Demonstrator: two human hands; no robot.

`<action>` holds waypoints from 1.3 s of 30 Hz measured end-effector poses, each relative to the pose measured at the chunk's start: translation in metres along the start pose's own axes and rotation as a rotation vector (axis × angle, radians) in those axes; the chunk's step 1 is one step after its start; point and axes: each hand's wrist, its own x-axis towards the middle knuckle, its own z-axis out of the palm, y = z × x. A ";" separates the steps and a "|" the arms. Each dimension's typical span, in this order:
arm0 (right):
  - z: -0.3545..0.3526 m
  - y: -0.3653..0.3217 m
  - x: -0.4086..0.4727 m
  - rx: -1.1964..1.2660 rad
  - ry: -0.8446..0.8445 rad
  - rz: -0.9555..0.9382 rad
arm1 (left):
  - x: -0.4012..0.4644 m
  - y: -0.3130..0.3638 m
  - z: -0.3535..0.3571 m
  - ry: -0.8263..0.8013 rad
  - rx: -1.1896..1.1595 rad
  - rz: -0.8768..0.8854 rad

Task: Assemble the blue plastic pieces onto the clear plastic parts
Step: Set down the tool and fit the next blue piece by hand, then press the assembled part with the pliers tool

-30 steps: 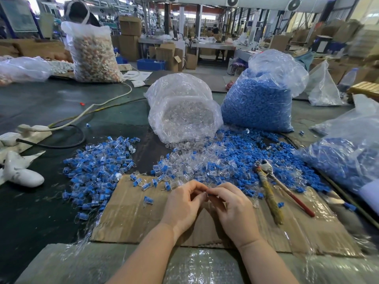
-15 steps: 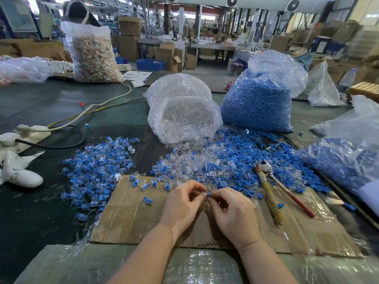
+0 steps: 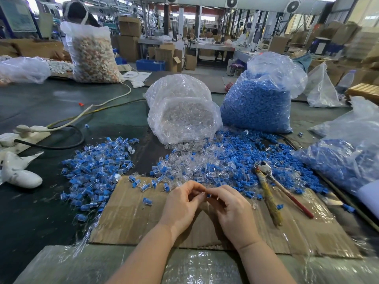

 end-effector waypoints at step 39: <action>-0.071 0.030 0.039 -0.474 -0.190 0.708 | 0.022 0.032 -0.012 0.033 -0.337 -0.217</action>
